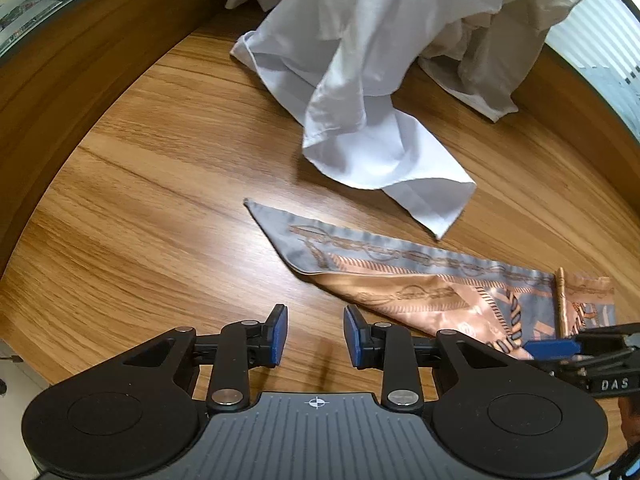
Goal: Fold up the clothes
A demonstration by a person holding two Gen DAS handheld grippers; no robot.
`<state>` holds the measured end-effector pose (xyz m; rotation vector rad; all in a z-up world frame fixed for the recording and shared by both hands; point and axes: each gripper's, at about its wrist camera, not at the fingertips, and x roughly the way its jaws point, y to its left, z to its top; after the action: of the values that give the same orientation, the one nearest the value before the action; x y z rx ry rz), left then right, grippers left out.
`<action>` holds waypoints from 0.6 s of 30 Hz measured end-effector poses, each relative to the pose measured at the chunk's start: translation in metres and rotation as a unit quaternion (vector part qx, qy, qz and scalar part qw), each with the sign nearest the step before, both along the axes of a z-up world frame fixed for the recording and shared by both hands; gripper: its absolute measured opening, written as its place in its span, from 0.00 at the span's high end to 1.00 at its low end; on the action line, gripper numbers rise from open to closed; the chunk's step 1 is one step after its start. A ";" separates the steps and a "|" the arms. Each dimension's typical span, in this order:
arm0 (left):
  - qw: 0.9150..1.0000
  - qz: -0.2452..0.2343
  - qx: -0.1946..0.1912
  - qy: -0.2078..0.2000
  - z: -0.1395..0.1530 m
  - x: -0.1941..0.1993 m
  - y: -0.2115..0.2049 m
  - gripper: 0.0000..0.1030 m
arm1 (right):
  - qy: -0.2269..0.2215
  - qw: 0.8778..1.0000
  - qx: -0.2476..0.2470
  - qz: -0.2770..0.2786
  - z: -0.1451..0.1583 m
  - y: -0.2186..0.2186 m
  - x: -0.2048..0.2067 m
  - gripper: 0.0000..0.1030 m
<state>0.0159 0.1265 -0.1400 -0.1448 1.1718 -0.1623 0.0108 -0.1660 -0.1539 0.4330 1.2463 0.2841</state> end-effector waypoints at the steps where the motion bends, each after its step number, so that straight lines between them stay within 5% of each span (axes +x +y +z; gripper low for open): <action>1: 1.000 0.000 -0.001 0.000 0.000 0.000 0.002 0.68 | 0.002 1.000 0.006 0.005 0.000 0.003 0.001 0.47; 18: 1.000 0.003 -0.002 -0.001 0.001 -0.002 0.024 0.62 | -0.011 0.997 0.048 0.065 -0.003 0.063 0.049 0.47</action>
<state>0.0142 0.1509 -0.1389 -0.1525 1.1693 -0.1588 0.0598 -0.1029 -0.1571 0.4293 1.2447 0.4601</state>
